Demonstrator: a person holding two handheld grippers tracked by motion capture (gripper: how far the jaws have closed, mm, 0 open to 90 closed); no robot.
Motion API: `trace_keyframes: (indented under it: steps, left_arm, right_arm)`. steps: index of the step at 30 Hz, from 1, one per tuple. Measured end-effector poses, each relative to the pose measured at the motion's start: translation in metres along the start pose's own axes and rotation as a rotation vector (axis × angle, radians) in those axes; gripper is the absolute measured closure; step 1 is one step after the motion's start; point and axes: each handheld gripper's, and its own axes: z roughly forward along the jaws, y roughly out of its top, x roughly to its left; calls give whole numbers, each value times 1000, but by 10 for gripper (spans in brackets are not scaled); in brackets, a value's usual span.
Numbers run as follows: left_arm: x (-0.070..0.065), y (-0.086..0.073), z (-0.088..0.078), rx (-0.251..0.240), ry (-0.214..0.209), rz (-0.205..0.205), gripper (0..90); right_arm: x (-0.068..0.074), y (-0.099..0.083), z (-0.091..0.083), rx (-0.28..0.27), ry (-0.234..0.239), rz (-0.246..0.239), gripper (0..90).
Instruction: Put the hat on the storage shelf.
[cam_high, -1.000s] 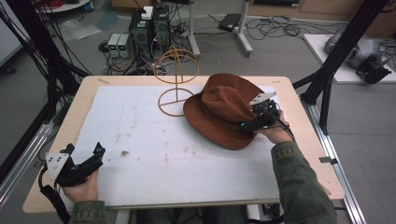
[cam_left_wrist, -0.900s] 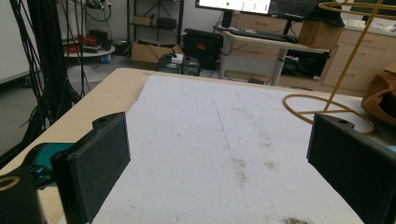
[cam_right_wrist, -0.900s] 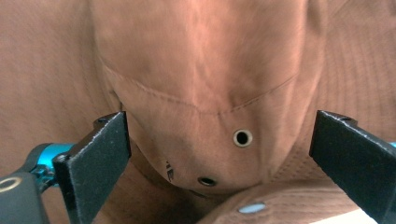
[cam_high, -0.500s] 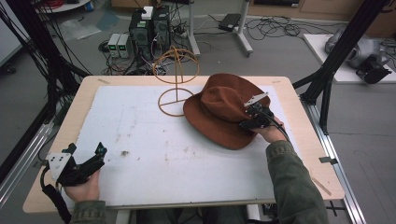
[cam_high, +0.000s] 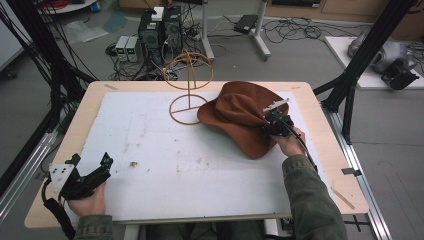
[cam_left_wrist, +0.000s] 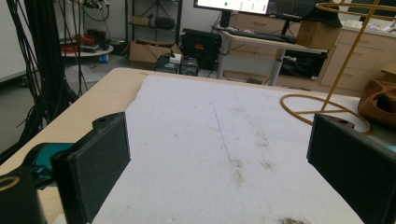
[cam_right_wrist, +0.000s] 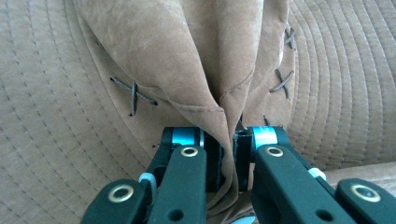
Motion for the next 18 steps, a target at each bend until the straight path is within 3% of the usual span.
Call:
trace_keyframes:
  steps: [2,8,10,13,14,16,17,18]
  left_arm:
    - [0,0,0,-2,1,-2,62]
    - [0,0,-1,-5,0,-8,62]
    - [0,0,-1,-7,-2,-10,62]
    - [0,1,-1,-8,-2,-14,62]
    - [0,1,-2,-8,-2,-16,62]
    - [0,1,-2,-10,0,-18,62]
    - [0,1,-2,-12,1,-20,62]
    - [0,1,-3,-11,2,-22,62]
  right_arm:
    - [2,0,-2,0,-5,13,881]
    - [8,-4,-17,-68,-51,70,880]
    - [11,-11,-26,-109,-80,117,880]
    - [12,-14,-32,-145,-96,146,880]
    - [12,-15,-39,-181,-114,170,879]
    - [13,-15,-44,-206,-122,176,879]
    - [14,-14,-53,-262,-136,192,879]
    - [14,-14,-53,-262,-136,192,879]
